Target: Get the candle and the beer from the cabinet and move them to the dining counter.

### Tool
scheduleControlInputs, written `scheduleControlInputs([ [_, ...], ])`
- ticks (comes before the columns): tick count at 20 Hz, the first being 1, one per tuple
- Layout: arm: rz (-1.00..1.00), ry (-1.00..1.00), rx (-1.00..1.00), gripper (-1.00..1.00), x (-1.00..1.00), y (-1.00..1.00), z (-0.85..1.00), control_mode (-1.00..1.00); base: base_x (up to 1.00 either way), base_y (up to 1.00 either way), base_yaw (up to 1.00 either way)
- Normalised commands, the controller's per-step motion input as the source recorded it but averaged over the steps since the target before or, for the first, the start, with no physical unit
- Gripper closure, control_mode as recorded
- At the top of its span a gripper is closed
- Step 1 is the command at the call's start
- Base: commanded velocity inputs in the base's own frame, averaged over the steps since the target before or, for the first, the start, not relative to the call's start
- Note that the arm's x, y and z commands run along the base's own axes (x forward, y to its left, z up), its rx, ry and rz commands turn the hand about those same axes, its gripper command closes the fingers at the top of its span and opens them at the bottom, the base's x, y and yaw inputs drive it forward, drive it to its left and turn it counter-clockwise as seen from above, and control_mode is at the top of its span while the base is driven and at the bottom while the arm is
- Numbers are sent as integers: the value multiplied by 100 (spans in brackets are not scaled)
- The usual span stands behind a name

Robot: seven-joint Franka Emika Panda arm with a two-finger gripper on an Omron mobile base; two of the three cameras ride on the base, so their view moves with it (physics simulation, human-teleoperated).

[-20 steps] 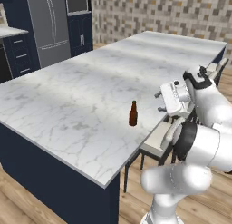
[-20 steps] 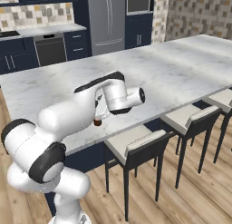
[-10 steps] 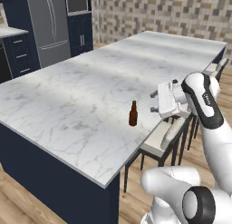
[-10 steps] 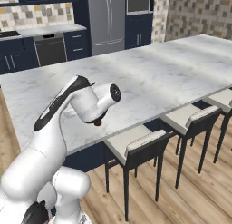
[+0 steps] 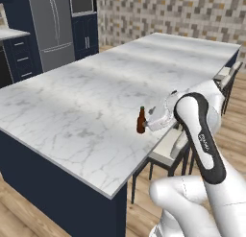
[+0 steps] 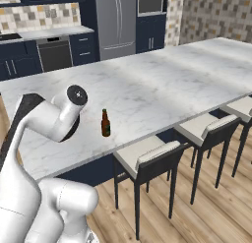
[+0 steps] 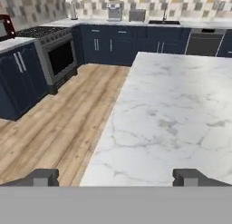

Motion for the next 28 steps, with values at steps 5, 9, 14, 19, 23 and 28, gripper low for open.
scheduleControlInputs([
  [5, -37, 36, -4, -100, -52, 41, -5, -100, 0, 0, 0],
  [9, -41, 36, -3, -100, -49, 26, -13, -100, 0, 0, 0],
  [14, -20, 19, -3, -100, -10, 20, -17, -100, 0, 0, 0],
  [19, 0, 3, 0, -100, -1, 0, -6, -100, 0, 0, 0],
  [23, 0, 6, -8, -100, -28, 46, -47, -100, 0, 0, 0],
  [28, 0, 3, -5, -100, -14, 33, -28, 100, -19, 53, 0],
])
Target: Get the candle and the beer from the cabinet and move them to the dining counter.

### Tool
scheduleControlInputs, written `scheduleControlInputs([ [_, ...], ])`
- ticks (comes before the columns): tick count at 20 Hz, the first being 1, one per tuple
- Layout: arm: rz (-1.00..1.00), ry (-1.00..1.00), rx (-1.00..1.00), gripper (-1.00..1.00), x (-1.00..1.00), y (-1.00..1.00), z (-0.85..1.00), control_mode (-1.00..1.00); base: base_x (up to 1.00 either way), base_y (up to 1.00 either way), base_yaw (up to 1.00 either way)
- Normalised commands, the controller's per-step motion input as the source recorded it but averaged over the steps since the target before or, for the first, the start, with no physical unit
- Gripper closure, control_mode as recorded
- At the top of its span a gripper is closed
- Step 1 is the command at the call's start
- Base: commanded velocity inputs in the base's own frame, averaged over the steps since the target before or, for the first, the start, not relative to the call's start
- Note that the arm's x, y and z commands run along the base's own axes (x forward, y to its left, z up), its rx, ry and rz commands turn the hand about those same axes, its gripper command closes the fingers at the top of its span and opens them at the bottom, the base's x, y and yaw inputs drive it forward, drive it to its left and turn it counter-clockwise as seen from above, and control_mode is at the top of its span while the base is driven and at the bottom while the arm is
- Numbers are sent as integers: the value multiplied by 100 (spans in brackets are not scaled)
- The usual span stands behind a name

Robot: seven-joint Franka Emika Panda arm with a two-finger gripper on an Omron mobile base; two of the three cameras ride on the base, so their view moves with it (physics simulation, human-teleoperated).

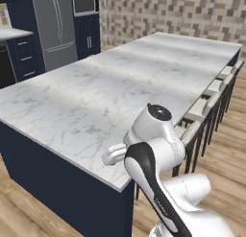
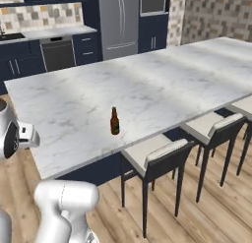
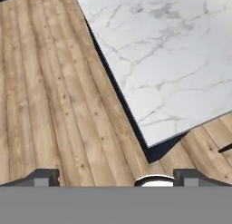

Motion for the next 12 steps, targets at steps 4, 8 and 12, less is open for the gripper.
scheduleControlInputs([
  [4, 0, 0, 0, -100, 0, 0, 0, 100, -35, 89, 0],
  [8, 0, 0, 0, -100, 0, 0, 0, 100, -19, 81, 0],
  [12, 0, 0, 0, -100, 0, 0, 0, 100, 0, 66, 8],
])
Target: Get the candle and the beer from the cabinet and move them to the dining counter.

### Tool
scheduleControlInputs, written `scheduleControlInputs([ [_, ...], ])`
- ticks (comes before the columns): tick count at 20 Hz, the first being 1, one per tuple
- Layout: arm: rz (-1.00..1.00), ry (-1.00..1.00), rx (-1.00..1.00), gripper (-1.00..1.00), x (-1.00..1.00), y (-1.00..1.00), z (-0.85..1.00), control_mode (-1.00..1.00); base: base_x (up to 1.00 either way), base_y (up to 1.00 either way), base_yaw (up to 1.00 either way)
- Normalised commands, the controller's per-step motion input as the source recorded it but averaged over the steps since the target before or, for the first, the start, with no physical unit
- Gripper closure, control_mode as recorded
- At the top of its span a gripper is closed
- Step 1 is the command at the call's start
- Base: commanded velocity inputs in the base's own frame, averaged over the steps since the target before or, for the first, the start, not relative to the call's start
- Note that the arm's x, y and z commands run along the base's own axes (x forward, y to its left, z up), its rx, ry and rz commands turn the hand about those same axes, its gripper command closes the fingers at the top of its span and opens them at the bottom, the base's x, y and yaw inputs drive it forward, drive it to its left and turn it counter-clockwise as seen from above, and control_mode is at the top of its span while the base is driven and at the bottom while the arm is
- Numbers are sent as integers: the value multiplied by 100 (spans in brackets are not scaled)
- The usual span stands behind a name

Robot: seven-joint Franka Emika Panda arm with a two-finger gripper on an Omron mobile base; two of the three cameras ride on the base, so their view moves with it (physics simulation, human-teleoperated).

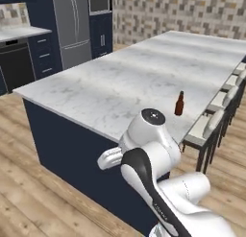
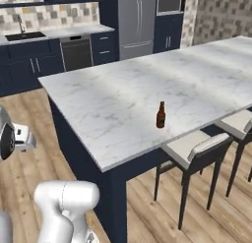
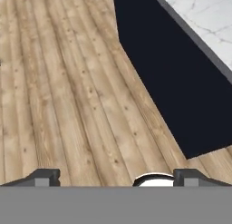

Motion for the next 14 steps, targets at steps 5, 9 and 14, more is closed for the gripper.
scheduleControlInputs([
  [5, 0, 0, 0, -100, 0, 0, 0, 100, 4, 96, 31],
  [9, 0, 0, 0, -100, 0, 0, 0, 100, 7, 88, 43],
  [14, 0, 0, 0, -100, 0, 0, 0, 100, 14, 53, 50],
])
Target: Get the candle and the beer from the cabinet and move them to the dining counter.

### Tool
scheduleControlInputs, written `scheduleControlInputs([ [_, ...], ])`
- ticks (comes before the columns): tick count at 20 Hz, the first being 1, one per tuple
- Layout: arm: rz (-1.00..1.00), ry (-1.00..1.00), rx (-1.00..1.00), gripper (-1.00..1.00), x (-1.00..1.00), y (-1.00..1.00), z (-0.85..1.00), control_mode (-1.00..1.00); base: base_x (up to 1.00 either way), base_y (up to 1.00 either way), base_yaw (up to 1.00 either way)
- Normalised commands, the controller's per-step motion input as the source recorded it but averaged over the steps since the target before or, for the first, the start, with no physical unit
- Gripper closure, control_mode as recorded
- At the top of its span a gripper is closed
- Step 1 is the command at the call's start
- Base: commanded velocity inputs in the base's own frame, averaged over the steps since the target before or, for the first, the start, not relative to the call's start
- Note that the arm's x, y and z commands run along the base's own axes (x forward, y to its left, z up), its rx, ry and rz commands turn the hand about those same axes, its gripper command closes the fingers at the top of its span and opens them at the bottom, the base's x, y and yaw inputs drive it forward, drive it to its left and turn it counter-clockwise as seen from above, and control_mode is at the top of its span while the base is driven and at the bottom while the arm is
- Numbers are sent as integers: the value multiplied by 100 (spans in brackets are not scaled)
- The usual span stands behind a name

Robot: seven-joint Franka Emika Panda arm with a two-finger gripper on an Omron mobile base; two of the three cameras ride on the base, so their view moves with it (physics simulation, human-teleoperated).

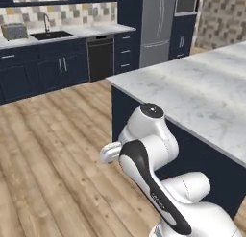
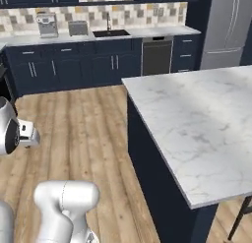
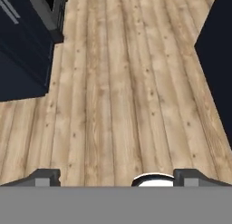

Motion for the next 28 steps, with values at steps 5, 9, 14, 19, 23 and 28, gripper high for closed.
scheduleControlInputs([
  [5, 0, 0, 0, -100, 0, 0, 0, 100, 23, 20, 54],
  [9, 0, 0, 0, -100, 0, 0, 0, 100, 21, 1, 55],
  [14, 0, 0, 0, -100, 0, 0, 0, 100, 34, -1, 52],
  [19, 0, 0, 0, -100, 0, 0, 0, 100, 69, -33, 40],
  [23, 0, 0, 0, -100, 0, 0, 0, 100, 64, -71, 32],
  [28, 0, 0, 0, -100, 0, 0, 0, 100, 58, -72, 31],
])
